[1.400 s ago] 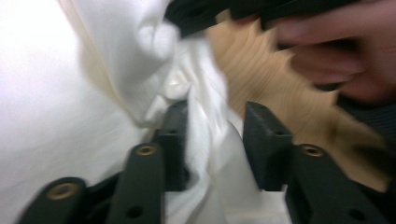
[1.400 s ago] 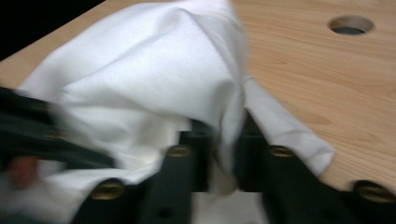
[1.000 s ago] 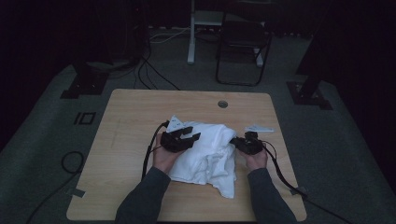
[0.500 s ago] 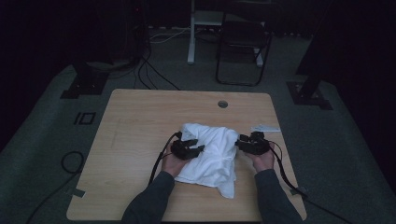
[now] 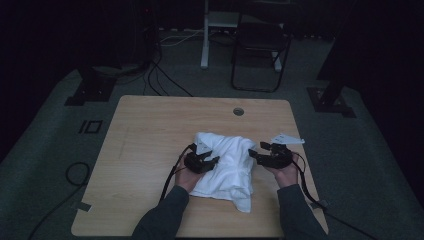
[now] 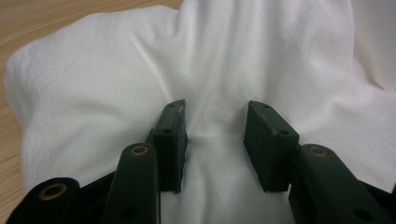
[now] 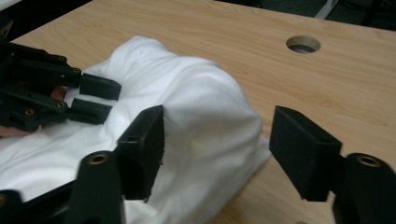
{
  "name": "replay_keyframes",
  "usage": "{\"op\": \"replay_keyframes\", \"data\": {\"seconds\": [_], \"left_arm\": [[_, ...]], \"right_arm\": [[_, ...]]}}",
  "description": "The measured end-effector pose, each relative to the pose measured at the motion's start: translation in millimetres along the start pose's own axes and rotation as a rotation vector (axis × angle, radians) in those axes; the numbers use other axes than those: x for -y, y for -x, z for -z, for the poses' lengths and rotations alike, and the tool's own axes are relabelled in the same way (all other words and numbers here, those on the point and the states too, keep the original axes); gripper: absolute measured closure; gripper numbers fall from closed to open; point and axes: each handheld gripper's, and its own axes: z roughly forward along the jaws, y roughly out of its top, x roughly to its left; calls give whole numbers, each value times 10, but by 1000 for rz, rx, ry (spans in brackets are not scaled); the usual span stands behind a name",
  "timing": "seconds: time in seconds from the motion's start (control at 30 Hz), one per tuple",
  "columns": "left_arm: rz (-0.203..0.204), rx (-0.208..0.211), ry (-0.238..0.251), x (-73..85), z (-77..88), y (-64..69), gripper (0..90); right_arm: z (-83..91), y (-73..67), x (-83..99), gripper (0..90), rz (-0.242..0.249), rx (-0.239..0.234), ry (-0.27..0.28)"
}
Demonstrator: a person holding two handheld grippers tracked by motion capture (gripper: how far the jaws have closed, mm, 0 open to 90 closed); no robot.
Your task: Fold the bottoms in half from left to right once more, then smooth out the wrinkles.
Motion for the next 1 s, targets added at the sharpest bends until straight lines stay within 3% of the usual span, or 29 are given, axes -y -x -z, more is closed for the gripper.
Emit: {"op": "replay_keyframes", "data": {"seconds": [0.17,0.2,0.23,0.27,0.3,0.33,0.43,0.47,0.6,0.63,0.67,0.7,0.73,0.77,0.8,0.87,1.0], "left_arm": [[2,-2,3,3,0,3,589],[0,-3,3,5,2,4,589],[0,-3,3,5,2,4,588],[1,-5,3,6,3,5,589],[1,-5,3,6,3,5,588],[6,-3,5,7,5,1,589],[12,0,7,7,6,-2,590],[13,2,5,5,9,-5,591],[8,3,0,2,15,-2,592],[10,3,-1,1,15,-4,592],[16,6,-6,-4,15,-13,592],[16,6,-6,-4,15,-13,592],[14,4,-10,-8,15,-11,592],[14,4,-10,-8,15,-11,592],[13,1,-12,-11,14,-6,592],[15,0,-14,-14,13,-5,592],[24,2,-21,-25,13,-8,591]], "right_arm": [[-163,-4,-76,290,-15,-16,-11],[-306,-1,-93,323,-18,-25,-56],[-306,-1,-93,323,-18,-25,-56],[-441,-1,-87,481,-7,-39,-102],[-441,-1,-87,481,-7,-39,-102],[-510,4,-63,734,3,-13,-127],[-493,60,-47,806,-28,-1,-120],[-399,153,-47,821,-78,8,-98],[-208,313,-23,825,-130,73,-71],[-174,324,-10,825,-138,103,-72],[-136,324,0,819,-133,164,-73],[-136,324,0,819,-133,164,-73],[-24,348,22,709,-175,162,-35],[-24,348,22,709,-175,162,-35],[86,299,34,625,-179,115,-16],[155,173,61,527,-145,76,-19],[123,-80,165,430,-117,7,-50]]}}
